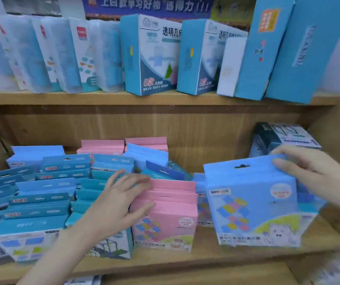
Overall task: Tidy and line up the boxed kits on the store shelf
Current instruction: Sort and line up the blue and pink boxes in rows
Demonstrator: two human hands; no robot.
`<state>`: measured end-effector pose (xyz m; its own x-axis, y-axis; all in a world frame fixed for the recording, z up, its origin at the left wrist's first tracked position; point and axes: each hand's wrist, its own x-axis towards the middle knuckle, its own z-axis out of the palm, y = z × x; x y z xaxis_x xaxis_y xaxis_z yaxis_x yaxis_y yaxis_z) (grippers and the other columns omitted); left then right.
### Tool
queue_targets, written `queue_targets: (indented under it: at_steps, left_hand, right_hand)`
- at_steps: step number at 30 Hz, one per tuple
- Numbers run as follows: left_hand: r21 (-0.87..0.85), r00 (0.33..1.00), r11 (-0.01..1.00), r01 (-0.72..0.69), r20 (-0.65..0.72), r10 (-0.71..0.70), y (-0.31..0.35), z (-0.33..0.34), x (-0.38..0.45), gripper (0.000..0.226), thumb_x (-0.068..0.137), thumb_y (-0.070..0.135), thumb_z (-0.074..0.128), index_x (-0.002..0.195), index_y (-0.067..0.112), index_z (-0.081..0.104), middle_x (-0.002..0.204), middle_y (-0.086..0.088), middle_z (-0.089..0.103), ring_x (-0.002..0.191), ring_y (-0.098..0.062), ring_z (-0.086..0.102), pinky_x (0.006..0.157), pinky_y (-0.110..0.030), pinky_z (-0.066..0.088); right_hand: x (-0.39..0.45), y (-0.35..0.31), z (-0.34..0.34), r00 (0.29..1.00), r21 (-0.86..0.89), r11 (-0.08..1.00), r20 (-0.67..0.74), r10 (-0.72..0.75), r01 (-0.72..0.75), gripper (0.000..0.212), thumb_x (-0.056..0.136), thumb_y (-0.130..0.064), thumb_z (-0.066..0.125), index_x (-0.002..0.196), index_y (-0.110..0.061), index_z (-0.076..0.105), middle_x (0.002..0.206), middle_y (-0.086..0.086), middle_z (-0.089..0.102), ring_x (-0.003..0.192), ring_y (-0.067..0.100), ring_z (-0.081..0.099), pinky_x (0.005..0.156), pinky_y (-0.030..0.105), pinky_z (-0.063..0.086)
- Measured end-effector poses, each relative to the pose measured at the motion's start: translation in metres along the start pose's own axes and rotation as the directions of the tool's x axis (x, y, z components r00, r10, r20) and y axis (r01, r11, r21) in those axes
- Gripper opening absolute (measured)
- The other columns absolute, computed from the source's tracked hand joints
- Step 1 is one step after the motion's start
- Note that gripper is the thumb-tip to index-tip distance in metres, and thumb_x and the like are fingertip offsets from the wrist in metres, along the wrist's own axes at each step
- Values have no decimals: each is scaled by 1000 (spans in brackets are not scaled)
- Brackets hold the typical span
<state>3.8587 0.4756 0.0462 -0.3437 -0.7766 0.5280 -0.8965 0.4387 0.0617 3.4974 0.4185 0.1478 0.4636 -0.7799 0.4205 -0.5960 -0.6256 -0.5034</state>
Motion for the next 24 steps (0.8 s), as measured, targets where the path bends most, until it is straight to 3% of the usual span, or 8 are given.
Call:
queue_targets:
  at_steps: [5,7,9,11,13,16,20,24]
  left_hand:
    - [-1,1000,1000,-3,-30,3,-5,8,-1,57,89,62,37,102,15,67,118,-2,58,109,-16,48,101,-38,28]
    - [3,999,1000,3,-34,-3,-6,9,-2,55,88,61,38,102,16,67,118,-1,58,109,-17,48,100,-37,29]
    - [10,1000,1000,6,-26,-5,-7,10,-3,52,88,60,40,102,17,67,119,0,57,109,-17,48,99,-37,30]
    - [7,1000,1000,10,-27,-10,-7,10,-4,50,87,59,42,103,18,66,119,1,56,110,-17,48,99,-38,30]
    - [-1,999,1000,15,-43,-15,-6,10,-4,46,87,57,43,105,20,64,120,2,56,111,-17,48,98,-39,31]
    - [-84,991,994,64,-115,-74,-2,6,-5,37,87,50,46,111,24,57,121,6,52,112,-14,48,98,-38,32]
    - [-120,960,975,187,-189,-207,-13,-4,-7,43,95,48,32,110,21,61,117,9,54,109,-11,48,97,-35,31]
    - [-81,957,968,239,-151,-249,-27,-14,-10,48,96,48,26,109,22,64,113,12,58,109,-8,49,98,-36,29]
  right_hand:
    - [-17,34,55,995,-105,994,-95,4,-14,16,83,-47,42,78,-38,55,60,-16,53,61,3,45,57,9,34]
    - [-22,54,67,991,-237,971,-113,-70,42,27,83,-40,44,81,-23,65,73,-22,51,71,3,35,72,6,32]
    - [-23,65,75,990,-352,935,-115,-86,41,26,83,-31,51,83,-9,66,86,-7,51,77,5,26,78,16,31]
    - [-23,68,82,991,-418,908,-122,-48,-8,14,78,-19,65,89,-11,62,94,2,51,81,5,23,72,33,36]
    - [-22,65,86,996,-409,911,-91,21,-57,24,75,-15,72,94,-18,58,100,2,53,84,6,25,69,37,34]
    - [-15,45,83,998,-350,937,-49,-27,8,19,79,-33,58,97,-27,55,103,-7,53,92,9,35,73,35,33]
    - [37,3,80,994,-189,976,4,-107,106,25,84,-37,51,103,-22,58,104,-8,52,98,13,43,85,37,39]
    - [122,-33,130,954,-222,968,296,-45,114,40,91,-32,54,124,-11,51,119,6,56,108,22,51,94,36,41]
